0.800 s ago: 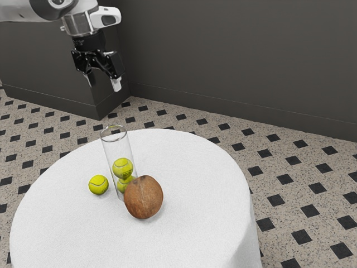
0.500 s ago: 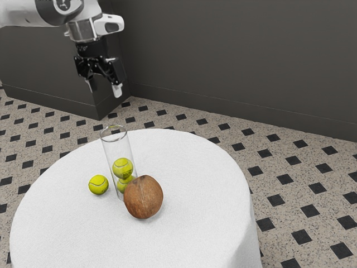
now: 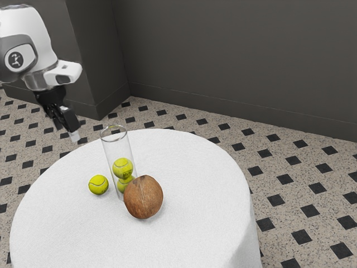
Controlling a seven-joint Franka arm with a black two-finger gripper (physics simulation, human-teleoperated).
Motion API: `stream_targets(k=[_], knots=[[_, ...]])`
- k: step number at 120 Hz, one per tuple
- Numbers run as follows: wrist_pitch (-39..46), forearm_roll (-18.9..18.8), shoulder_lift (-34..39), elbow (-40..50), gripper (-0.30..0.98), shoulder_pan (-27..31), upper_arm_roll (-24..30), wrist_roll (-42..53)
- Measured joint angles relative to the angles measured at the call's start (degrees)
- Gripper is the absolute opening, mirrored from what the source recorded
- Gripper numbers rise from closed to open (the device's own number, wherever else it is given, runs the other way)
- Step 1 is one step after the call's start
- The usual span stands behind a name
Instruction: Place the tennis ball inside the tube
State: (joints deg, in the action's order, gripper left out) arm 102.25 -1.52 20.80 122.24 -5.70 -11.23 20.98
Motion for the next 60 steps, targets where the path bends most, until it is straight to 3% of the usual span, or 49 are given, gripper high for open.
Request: stream_targets(k=[34,60], knots=[[18.9,-0.4,-3.1,12.5,0.69,2.3,-1.4,21.2],[26.2,-0.1,-10.6,13.6,0.69,3.4,-3.9,34.3]])
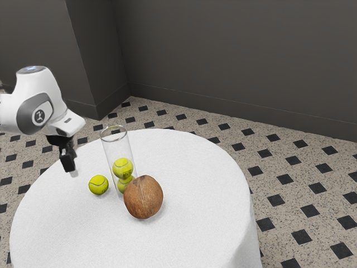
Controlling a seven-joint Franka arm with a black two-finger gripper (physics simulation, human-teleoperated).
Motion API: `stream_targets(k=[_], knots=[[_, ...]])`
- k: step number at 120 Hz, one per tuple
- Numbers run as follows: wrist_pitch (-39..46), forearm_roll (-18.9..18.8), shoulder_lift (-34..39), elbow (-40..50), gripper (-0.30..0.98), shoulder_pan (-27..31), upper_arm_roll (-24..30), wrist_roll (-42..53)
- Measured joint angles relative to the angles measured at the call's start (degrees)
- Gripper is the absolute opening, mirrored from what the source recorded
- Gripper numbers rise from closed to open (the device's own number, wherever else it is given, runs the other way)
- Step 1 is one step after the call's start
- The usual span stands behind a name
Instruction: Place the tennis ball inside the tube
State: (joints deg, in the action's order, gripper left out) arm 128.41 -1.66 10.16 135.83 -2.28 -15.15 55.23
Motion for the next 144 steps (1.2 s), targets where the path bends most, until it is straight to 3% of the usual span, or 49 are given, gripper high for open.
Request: stream_targets(k=[66,111,127,144], knots=[[9.6,10.1,-19.1,-6.7,0.69,1.5,1.0,24.0],[12.5,13.1,-26.1,-9.0,0.69,1.5,1.4,31.7],[13.0,13.6,-26.4,-9.1,0.43,1.5,1.4,33.5],[13.5,13.8,-25.9,-9.0,0.36,1.5,1.7,35.0]])
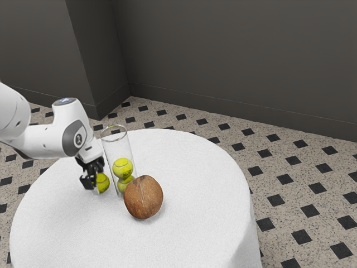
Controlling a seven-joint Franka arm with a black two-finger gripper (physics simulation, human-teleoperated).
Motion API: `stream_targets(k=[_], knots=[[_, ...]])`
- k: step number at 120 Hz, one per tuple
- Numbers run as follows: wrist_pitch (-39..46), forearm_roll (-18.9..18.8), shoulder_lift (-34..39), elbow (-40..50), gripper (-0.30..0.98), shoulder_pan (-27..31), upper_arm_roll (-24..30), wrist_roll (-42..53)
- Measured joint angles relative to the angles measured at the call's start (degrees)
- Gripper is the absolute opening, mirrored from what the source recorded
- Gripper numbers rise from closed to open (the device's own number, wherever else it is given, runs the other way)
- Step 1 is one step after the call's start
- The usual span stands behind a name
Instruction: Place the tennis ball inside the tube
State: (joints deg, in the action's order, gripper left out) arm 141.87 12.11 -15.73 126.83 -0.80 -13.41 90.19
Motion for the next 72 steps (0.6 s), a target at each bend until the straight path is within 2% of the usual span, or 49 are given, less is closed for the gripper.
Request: stream_targets(k=[9,30,72], knots=[[0.0,0.1,1.9,0.7,0.32,0.0,0.0,0.7],[-0.6,0.2,11.2,4.3,0.24,0.0,-0.2,1.9],[-9.0,-0.9,23.8,4.7,0.23,0.1,-0.7,0.7]])
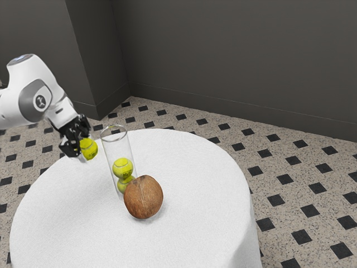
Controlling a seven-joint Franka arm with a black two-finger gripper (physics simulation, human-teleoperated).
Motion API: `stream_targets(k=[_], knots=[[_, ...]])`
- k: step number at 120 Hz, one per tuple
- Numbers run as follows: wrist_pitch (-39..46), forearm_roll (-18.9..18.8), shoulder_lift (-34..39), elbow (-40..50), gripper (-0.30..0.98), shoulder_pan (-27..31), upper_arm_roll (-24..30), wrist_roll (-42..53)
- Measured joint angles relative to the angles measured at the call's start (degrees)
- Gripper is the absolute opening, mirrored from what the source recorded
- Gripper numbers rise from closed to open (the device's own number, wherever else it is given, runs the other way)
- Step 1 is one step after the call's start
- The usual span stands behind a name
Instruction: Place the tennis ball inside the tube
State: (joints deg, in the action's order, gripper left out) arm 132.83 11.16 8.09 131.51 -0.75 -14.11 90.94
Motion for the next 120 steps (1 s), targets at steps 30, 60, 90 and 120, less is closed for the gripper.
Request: stream_targets(k=[30,60,90,120], knots=[[-11.5,-8.4,6.1,-3.3,0.26,-0.3,0.0,-10.3],[-24.3,-11.1,4.2,-13.6,0.29,-2.5,1.0,-22.2],[-31.6,-10.9,-5.3,-25.4,0.30,-3.9,3.5,-30.5],[-34.1,-8.5,-11.7,-30.9,0.30,-4.8,5.1,-36.1]])
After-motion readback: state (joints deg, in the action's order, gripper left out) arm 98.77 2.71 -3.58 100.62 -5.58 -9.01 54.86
